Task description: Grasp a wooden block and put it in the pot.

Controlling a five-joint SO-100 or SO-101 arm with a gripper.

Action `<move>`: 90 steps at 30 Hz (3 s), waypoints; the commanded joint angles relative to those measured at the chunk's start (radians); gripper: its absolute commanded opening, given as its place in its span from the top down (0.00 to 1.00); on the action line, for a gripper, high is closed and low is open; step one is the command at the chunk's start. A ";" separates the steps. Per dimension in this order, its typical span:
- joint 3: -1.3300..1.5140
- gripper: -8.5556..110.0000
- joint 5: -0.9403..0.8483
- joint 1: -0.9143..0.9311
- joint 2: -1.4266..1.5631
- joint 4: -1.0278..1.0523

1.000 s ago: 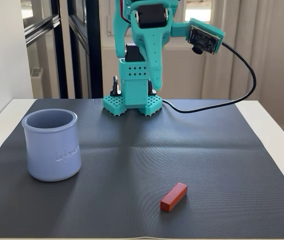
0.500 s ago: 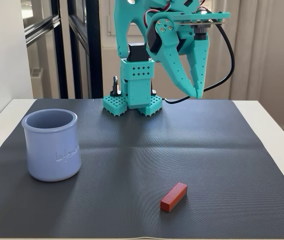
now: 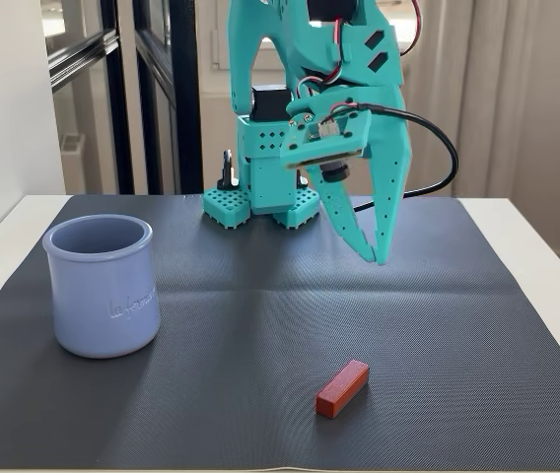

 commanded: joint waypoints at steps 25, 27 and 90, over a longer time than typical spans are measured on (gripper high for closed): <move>-0.549 0.93 0.155 0.067 -0.476 0.186; -0.552 0.93 0.187 0.064 -0.489 0.212; -0.546 0.93 -0.049 0.117 -0.321 0.318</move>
